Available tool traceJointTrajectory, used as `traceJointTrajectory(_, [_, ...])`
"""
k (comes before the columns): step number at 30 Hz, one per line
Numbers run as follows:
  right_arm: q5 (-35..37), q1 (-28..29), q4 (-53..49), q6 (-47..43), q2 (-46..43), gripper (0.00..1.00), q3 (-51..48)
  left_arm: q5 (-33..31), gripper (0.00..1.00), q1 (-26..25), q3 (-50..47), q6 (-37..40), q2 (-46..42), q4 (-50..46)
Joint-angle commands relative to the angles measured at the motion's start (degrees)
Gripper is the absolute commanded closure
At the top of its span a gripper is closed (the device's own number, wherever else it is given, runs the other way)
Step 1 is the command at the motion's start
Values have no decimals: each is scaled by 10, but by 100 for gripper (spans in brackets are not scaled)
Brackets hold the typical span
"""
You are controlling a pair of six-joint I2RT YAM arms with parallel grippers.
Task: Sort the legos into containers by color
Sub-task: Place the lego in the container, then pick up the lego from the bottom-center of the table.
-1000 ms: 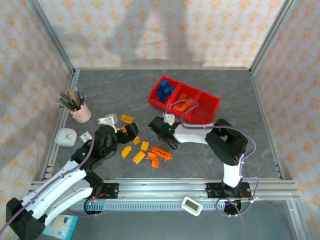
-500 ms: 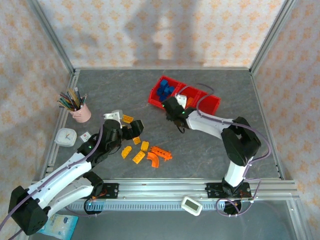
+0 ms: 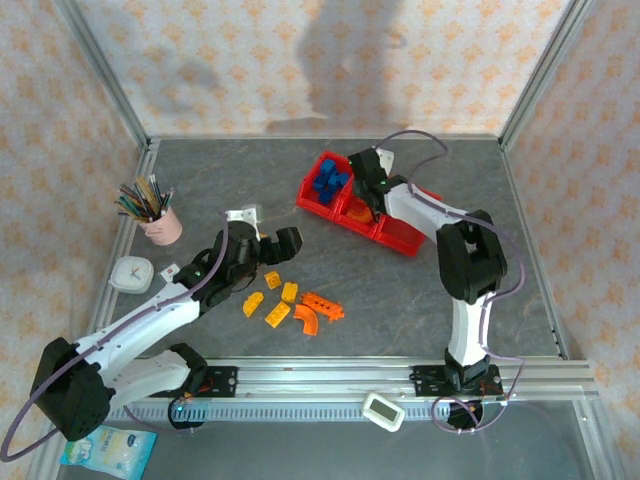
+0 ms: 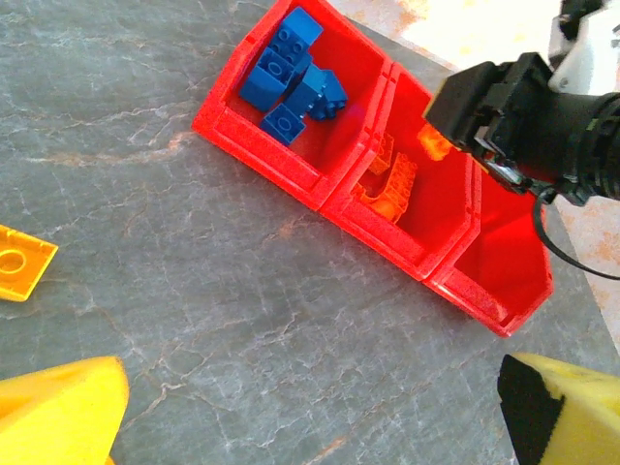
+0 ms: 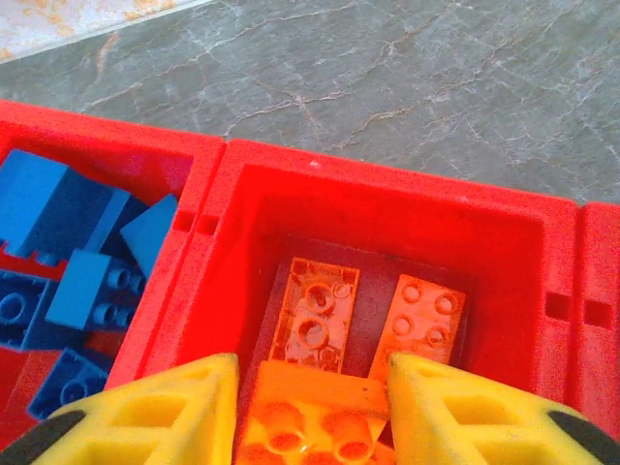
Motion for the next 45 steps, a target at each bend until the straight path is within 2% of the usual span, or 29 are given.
traceJointTrajectory(1, [-6, 2, -12, -25, -3, 51, 28, 9, 1, 4, 19, 14, 4, 24])
traceJointTrajectory(8, [-36, 20, -1, -28, -66, 44, -25, 10, 1, 4, 15, 9, -7, 25])
traceJointTrajectory(19, [-48, 124, -7, -35, -186, 37, -165, -4, 1, 5, -49, -16, -94, -10])
traceJointTrajectory(30, [-71, 242, -42, -63, -231, 28, -256, -21, 1, 5, -88, -51, -176, -61])
traceJointTrajectory(39, [-116, 318, -37, -78, -270, 28, -337, -33, 1, 5, -97, -64, -208, -105])
traceJointTrajectory(45, [-134, 348, -43, -80, -278, 28, -371, -35, 1, 5, -102, -70, -212, -105])
